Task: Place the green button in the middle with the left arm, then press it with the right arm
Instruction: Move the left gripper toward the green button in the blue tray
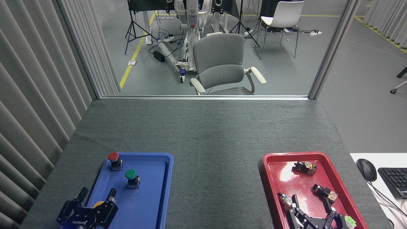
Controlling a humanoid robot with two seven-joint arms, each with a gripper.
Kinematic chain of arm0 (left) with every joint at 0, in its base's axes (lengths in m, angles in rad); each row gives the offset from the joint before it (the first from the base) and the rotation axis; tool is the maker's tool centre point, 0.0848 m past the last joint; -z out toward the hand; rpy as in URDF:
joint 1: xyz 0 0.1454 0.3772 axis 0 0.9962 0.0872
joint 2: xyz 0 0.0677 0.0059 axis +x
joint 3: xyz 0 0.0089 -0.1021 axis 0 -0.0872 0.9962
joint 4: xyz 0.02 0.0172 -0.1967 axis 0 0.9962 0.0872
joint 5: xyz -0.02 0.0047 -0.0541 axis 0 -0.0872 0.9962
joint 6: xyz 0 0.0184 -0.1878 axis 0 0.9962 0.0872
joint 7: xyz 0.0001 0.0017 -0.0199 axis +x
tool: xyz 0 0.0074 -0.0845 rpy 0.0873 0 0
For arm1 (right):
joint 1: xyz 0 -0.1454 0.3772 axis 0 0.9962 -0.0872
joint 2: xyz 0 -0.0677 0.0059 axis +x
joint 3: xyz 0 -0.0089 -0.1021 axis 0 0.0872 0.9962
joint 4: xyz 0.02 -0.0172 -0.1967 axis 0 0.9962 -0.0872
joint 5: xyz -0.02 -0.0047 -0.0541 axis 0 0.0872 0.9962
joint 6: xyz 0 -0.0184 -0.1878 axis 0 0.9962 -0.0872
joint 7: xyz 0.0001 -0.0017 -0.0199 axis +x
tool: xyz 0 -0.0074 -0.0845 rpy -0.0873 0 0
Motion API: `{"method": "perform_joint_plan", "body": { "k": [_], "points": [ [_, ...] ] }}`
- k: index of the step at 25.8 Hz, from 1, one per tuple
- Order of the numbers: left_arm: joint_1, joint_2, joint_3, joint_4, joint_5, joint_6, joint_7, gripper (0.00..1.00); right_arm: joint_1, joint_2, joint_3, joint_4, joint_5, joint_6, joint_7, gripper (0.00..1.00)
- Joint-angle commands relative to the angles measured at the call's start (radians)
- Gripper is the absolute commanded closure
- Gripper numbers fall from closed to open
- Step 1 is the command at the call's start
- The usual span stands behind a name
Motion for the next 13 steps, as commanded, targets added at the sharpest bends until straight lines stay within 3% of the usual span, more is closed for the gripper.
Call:
{"method": "perform_joint_plan", "body": {
  "k": [1, 13],
  "points": [
    [0.000, 0.001, 0.000, 0.000, 0.001, 0.005, -0.001, 0.01, 0.000, 0.001, 0.001, -0.003, 0.002, 0.000, 0.004, 0.01],
    [-0.009, 0.001, -0.002, 0.005, -0.011, 0.008, 0.003, 0.01, 0.010, 0.010, 0.004, -0.047, 0.003, 0.001, 0.038, 0.01]
  ]
}}
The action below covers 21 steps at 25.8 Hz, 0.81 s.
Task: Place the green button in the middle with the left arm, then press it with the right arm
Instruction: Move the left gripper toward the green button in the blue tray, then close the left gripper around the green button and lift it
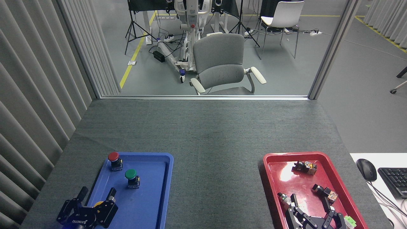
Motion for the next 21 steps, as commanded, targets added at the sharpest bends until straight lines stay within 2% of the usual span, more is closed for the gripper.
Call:
{"method": "perform_joint_plan", "body": {
  "k": [1, 6, 8, 16, 21],
  "points": [
    [-0.005, -0.001, -0.001, 0.003, -0.004, 0.007, 0.001, 0.01, 0.015, 0.002, 0.002, -0.035, 0.000, -0.001, 0.016, 0.01],
    [-0.008, -0.004, -0.007, 0.002, -0.007, 0.015, 0.005, 0.01, 0.026, -0.001, 0.015, -0.050, 0.000, 0.006, 0.018, 0.01],
    [-0.009, -0.002, -0.024, 0.000, -0.009, 0.061, 0.006, 0.01, 0.031, -0.005, 0.023, -0.062, 0.000, 0.025, 0.018, 0.01],
    [-0.074, 0.053, -0.329, -0.015, -0.012, 0.400, 0.020, 0.01, 0.081, -0.007, 0.092, -0.101, 0.000, 0.098, 0.019, 0.01],
    [-0.141, 0.053, -0.503, 0.000, 0.008, 0.624, 0.051, 0.01, 0.094, -0.007, 0.097, -0.105, 0.000, 0.100, 0.018, 0.01]
  ]
}}
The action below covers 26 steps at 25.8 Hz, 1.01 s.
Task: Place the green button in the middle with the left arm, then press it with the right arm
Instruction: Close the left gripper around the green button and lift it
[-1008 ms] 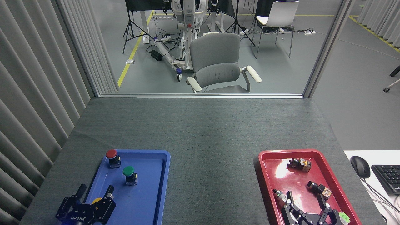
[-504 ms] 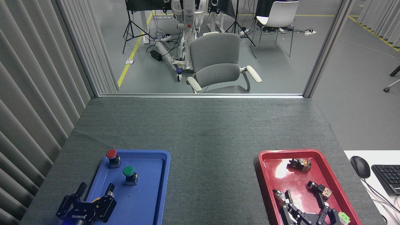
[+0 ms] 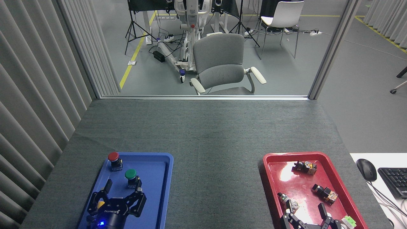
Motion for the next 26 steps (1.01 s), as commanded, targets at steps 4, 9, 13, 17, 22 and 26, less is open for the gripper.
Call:
{"method": "perform_joint_plan", "body": {
  "k": [4, 9, 13, 17, 22, 26],
  "points": [
    [-0.106, -0.010, -0.249, 0.090, 0.087, 0.319, 0.026, 0.01, -0.009, -0.004, 0.009, -0.002, 0.001, 0.000, -0.001, 0.01],
    [-0.136, -0.066, -0.304, 0.181, 0.104, 0.376, 0.072, 0.01, -0.035, -0.041, 0.042, -0.002, 0.000, 0.000, 0.000, 0.01],
    [-0.181, -0.093, -0.304, 0.264, 0.105, 0.365, 0.073, 0.01, -0.020, -0.059, 0.048, -0.002, -0.002, -0.012, -0.001, 0.01],
    [-0.205, -0.102, -0.300, 0.302, 0.108, 0.365, 0.080, 0.01, -0.026, -0.085, 0.080, 0.001, -0.011, 0.008, 0.000, 0.01],
    [-0.239, -0.122, -0.286, 0.385, 0.119, 0.365, 0.080, 0.01, -0.027, -0.076, 0.078, 0.010, -0.008, -0.018, -0.001, 0.01],
    [-0.271, -0.142, -0.280, 0.452, 0.127, 0.362, 0.080, 0.01, -0.018, -0.080, 0.088, 0.006, -0.008, 0.014, -0.001, 0.01]
  ]
}}
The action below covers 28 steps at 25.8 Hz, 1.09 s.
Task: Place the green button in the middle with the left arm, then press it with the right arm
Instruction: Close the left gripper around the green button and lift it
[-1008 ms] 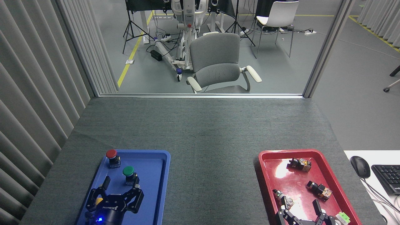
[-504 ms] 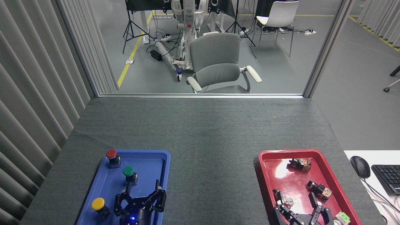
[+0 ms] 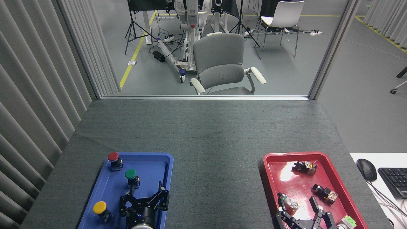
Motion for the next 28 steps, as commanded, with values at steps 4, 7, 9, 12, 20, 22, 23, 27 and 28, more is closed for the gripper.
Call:
{"method": "perform_joint_plan", "body": {
  "k": [4, 7, 9, 12, 20, 22, 23, 27, 28],
  "points": [
    [-0.037, -0.014, 0.037, 0.081, 0.009, 0.001, 0.010, 0.01, 0.007, -0.008, 0.061, -0.014, 0.002, 0.085, 0.001, 0.01],
    [-0.043, -0.019, 0.066, 0.107, 0.020, -0.001, 0.018, 0.01, 0.007, -0.029, 0.068, -0.027, 0.002, 0.088, 0.001, 0.01],
    [-0.052, -0.020, 0.067, 0.124, 0.027, -0.001, 0.018, 0.01, 0.007, -0.037, 0.082, -0.027, 0.002, 0.117, 0.003, 0.01],
    [-0.061, -0.020, 0.069, 0.135, 0.032, -0.004, 0.018, 0.01, 0.006, -0.038, 0.094, -0.027, 0.001, 0.141, 0.003, 0.01],
    [-0.086, -0.022, 0.070, 0.185, 0.032, -0.034, 0.019, 0.05, -0.008, -0.034, 0.096, -0.017, -0.001, 0.128, -0.002, 0.01],
    [-0.095, -0.027, 0.070, 0.208, 0.032, -0.034, 0.019, 0.07, -0.008, -0.034, 0.094, -0.016, 0.001, 0.108, -0.002, 0.01],
    [-0.098, -0.027, 0.070, 0.216, 0.032, -0.036, 0.021, 0.08, -0.008, -0.038, 0.093, -0.016, 0.001, 0.105, -0.002, 0.01],
    [-0.113, -0.027, 0.072, 0.240, 0.032, -0.037, 0.028, 0.09, -0.008, -0.057, 0.094, -0.016, -0.004, 0.117, -0.002, 0.01],
    [-0.118, -0.028, 0.077, 0.248, 0.032, -0.037, 0.028, 0.09, -0.007, -0.055, 0.096, -0.016, -0.004, 0.118, -0.002, 0.01]
  ]
}}
